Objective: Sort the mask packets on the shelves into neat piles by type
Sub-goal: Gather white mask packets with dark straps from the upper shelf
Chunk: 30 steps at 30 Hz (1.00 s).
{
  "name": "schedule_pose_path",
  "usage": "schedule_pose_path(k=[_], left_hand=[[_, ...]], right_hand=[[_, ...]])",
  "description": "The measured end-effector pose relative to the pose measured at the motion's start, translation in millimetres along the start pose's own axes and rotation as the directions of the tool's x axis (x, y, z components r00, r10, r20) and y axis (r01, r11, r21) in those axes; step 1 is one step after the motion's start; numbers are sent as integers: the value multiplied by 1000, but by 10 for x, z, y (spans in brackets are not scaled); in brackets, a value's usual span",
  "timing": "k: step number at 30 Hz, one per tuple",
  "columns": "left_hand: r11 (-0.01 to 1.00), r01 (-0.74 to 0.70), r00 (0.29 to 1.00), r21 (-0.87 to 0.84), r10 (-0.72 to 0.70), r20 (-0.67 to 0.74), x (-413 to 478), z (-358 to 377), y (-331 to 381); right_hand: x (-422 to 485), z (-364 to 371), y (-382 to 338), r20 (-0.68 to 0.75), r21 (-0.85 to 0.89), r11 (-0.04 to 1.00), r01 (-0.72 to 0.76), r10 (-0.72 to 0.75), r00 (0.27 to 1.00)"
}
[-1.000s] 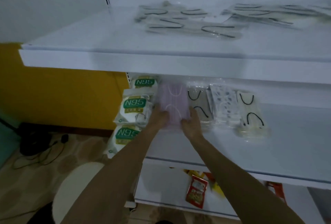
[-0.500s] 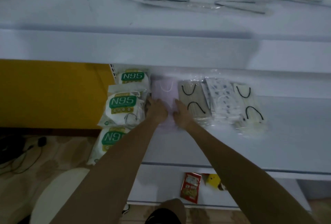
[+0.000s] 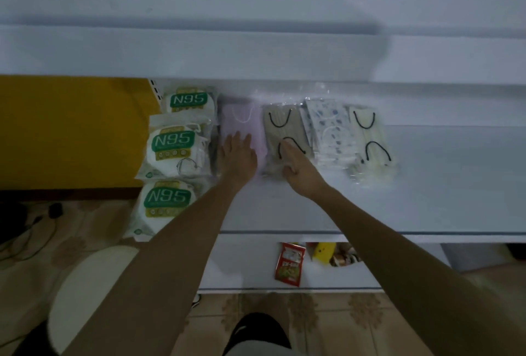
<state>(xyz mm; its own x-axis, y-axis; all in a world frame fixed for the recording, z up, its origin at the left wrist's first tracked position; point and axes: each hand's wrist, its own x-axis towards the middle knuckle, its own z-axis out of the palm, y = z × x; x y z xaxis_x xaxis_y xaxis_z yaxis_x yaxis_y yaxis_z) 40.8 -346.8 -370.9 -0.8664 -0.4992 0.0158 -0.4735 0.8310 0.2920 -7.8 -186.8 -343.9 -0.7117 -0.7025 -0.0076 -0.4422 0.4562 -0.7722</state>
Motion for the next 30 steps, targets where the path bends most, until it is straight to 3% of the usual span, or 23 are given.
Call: schedule_pose_path(k=[3, 7, 12, 16, 21, 26, 30], left_hand=[[998, -42, 998, -55, 39, -51, -348, -21, 178], [988, -31, 997, -150, 21, -72, -960, -16, 489], [978, -4, 999, -208, -4, -37, -1846, 28, 981], [966, -87, 995, -242, 73, -66, -2325, -224, 1488], [932, -277, 953, -232, 236, -189, -2621, -798, 2149], [851, -484, 857, -205, 412, -310, -2626, -1502, 2744], [795, -586, 775, -160, 491, -397, -2484, -1959, 3106]], right_hand=[[-334, -61, 72, 68, -125, 985, 116, -108, 992], [-889, -231, 195, 190, -260, 962, 84, -34, 981], [-1851, -677, 331, 242, -277, 956, 91, -22, 970], [-2464, -1173, 344, 247, -302, 943, 141, -66, 967], [-2868, -1852, 96, 104, -292, 930, 222, -200, 974], [-2994, -2600, -325, -94, -256, 907, 334, -367, 925], [-3000, -3075, -492, -231, -241, 905, 351, -405, 884]])
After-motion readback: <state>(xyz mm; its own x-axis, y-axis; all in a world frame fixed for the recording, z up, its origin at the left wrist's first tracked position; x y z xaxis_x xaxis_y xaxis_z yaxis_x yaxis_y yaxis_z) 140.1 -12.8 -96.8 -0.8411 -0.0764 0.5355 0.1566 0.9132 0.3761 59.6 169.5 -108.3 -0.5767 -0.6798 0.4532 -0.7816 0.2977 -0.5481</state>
